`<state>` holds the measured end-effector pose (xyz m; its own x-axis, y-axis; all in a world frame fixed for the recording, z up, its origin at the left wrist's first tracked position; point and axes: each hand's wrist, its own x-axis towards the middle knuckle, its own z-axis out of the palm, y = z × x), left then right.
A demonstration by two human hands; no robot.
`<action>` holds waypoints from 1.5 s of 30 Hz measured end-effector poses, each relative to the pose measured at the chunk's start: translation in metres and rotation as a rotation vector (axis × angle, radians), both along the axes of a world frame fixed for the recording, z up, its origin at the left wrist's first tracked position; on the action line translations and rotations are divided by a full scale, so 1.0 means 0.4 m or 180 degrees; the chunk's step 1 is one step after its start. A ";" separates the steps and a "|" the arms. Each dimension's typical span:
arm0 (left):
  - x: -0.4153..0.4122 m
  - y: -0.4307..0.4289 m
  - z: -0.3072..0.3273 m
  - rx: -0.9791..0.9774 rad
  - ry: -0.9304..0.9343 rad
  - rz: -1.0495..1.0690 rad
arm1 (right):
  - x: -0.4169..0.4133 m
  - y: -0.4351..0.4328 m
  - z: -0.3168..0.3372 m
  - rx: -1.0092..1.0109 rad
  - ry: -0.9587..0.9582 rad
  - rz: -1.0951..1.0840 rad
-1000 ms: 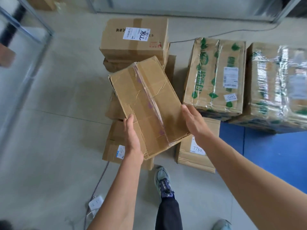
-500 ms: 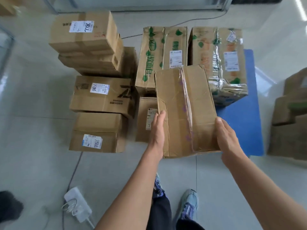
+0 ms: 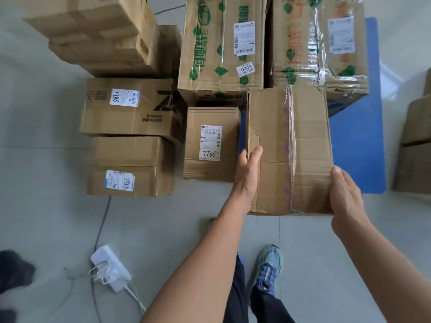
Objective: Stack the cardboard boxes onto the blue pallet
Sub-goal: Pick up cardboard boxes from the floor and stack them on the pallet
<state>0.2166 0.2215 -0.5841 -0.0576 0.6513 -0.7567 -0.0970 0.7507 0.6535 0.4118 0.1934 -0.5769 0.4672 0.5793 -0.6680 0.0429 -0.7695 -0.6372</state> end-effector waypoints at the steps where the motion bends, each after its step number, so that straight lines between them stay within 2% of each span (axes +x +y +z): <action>1: -0.003 0.003 -0.018 -0.0033 0.0003 -0.0018 | 0.000 -0.002 -0.016 -0.0011 0.0032 -0.0007; 9: -0.038 0.071 -0.157 -0.0208 0.0213 -0.0393 | -0.035 0.048 -0.180 -0.0202 0.0172 -0.0039; 15: -0.081 0.115 -0.254 -0.0441 0.0160 -0.0576 | -0.056 0.073 -0.290 -0.0081 0.0302 -0.0017; 18: -0.094 0.110 -0.282 -0.0389 0.0106 -0.0751 | -0.066 0.073 -0.297 0.0026 0.0349 0.0057; 23: -0.107 0.100 -0.298 -0.0205 0.0036 -0.0623 | -0.060 0.075 -0.291 0.0124 0.0681 0.0087; 29: -0.110 0.099 -0.302 -0.0096 0.0060 -0.0411 | -0.074 0.078 -0.298 0.0221 0.0787 0.0030; 45: -0.119 0.072 -0.264 -0.0110 0.0077 -0.0331 | -0.079 0.081 -0.320 0.0227 0.0555 0.0273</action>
